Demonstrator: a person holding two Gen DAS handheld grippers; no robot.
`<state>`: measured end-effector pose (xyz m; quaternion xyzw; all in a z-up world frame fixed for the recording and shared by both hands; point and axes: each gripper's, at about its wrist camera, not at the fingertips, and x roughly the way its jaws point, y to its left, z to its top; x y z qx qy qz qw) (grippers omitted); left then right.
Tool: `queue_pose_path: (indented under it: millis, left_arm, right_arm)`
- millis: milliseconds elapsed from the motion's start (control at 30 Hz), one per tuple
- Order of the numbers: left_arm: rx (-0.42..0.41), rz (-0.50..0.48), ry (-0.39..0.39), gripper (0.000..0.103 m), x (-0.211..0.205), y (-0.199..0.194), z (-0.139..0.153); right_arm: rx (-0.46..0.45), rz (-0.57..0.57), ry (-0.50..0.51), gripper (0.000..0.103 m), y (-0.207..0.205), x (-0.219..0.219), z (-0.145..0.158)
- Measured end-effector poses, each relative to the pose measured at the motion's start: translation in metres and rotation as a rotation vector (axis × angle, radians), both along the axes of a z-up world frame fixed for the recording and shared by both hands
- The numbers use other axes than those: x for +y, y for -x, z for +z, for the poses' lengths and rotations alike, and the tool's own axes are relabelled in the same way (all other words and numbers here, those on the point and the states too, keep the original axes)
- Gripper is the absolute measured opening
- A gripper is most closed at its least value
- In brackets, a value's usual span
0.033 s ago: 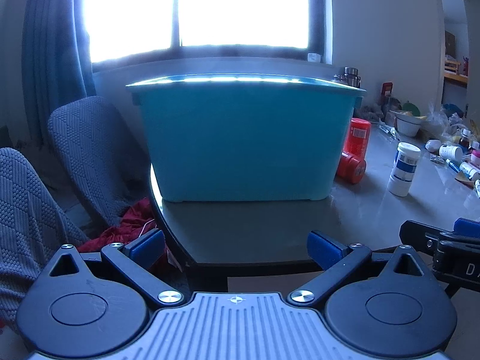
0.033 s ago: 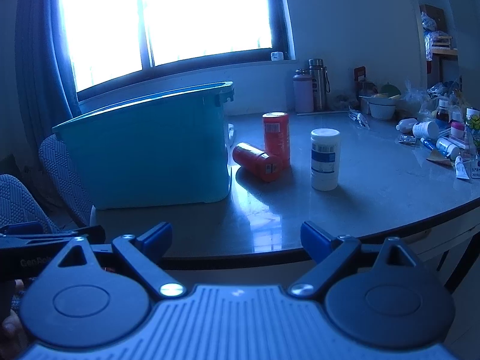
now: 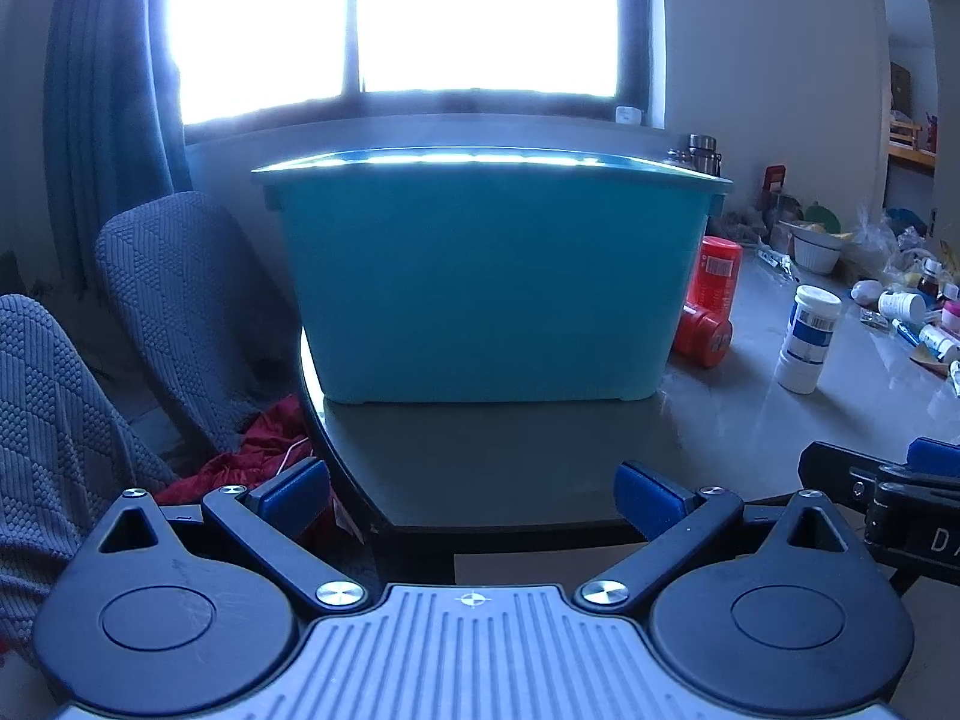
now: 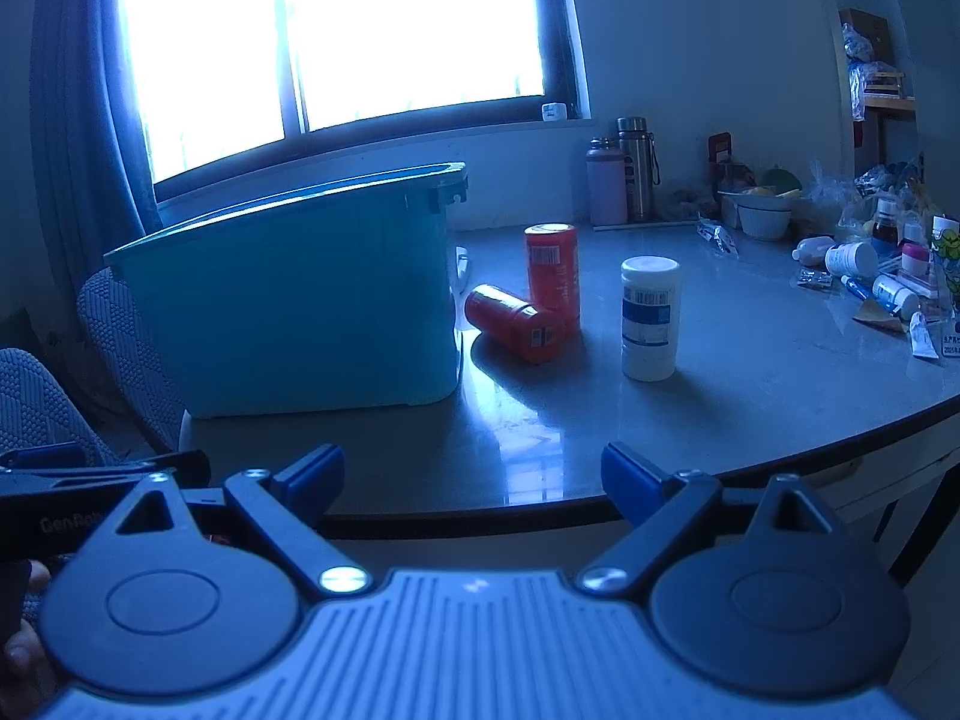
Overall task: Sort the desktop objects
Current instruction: 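Move the right tool toward the white-and-blue jar on the table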
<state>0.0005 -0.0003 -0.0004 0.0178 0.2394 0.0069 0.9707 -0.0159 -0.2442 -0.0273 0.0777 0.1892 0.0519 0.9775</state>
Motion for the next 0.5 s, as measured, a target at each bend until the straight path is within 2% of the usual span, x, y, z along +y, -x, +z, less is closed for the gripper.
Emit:
queue_pose_path:
  millis: [133, 200, 500]
  left_arm:
    - [0.017, 0.008, 0.010, 0.102, -0.004, -0.006, -0.004]
    - [0.000, -0.002, 0.025, 0.102, -0.002, -0.003, -0.003]
    - [-0.001, 0.003, 0.016, 0.102, -0.017, -0.007, -0.008]
  right_arm:
    - [0.004, -0.004, 0.012, 0.093, 0.001, -0.002, 0.001]
    - [-0.001, -0.005, 0.012, 0.093, 0.002, -0.004, 0.001]
    - [-0.009, -0.018, 0.003, 0.093, 0.004, -0.009, -0.002]
